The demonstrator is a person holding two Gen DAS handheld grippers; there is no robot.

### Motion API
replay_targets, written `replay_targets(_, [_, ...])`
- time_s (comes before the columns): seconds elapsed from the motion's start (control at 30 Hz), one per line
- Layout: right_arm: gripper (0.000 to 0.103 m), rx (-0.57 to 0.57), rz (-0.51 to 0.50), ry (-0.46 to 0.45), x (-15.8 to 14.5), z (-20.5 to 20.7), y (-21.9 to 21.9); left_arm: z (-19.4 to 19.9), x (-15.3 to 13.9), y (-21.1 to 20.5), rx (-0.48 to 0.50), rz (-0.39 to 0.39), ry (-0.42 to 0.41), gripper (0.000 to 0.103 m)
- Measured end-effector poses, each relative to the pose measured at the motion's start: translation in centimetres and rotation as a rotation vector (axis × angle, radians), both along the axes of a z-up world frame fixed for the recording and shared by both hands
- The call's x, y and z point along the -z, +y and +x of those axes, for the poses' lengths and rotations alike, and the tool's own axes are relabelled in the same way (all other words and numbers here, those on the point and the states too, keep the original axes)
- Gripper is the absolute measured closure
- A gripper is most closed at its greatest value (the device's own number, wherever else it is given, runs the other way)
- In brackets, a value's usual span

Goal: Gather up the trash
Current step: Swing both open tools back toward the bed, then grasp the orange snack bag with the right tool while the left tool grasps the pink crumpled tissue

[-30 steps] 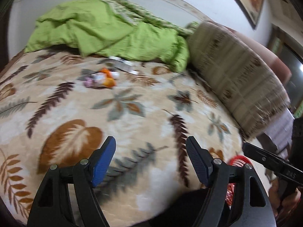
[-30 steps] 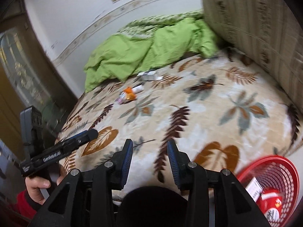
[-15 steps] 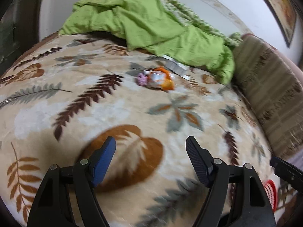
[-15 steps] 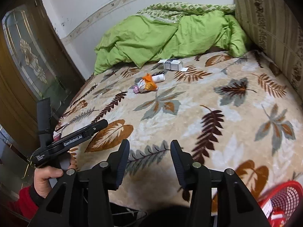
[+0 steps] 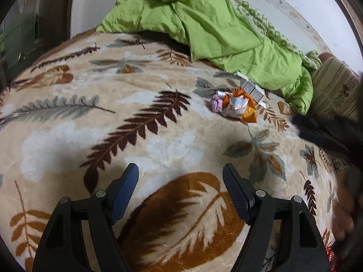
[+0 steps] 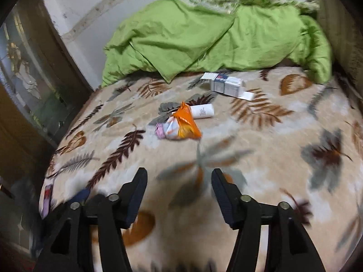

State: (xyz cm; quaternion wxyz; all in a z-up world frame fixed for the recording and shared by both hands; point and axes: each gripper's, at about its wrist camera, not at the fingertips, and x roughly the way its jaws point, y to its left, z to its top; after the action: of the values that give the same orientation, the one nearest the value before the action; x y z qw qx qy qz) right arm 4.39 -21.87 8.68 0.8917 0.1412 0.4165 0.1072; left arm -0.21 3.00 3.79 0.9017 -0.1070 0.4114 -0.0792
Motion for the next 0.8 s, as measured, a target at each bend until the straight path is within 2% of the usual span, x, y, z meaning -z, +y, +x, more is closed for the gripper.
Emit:
replay_targets(0.23, [0.04, 0.051, 0.036, 0.052, 3.8, 9.1, 0.8, 1.0, 0.6, 0.0, 0.009, -0.01, 0.024, 0.028])
replay_targets(0.4, [0.039, 0.06, 0.096, 0.08, 6.0, 12.0, 1.0, 1.5, 0.9, 0.3, 0.005, -0.027, 0.039, 0.028])
replay_targets(0.47, [0.04, 0.042, 0.15, 0.097, 6.3, 11.9, 1.3, 1.5, 0.9, 0.3, 0.006, -0.032, 0.042, 0.028])
replay_targets(0.53, [0.049, 0.03, 0.172, 0.104, 6.5, 11.3, 1.8, 1.5, 0.9, 0.2, 0.008, -0.028, 0.042, 0.028])
replay_targets(0.57, [0.051, 0.031, 0.165, 0.101, 6.3, 10.8, 2.0, 1.5, 0.9, 0.2, 0.008, -0.028, 0.042, 0.028])
replay_targets(0.8, [0.055, 0.079, 0.178, 0.022, 3.2, 3.6, 1.2, 1.3, 0.6, 0.3, 0.008, -0.035, 0.029, 0.028])
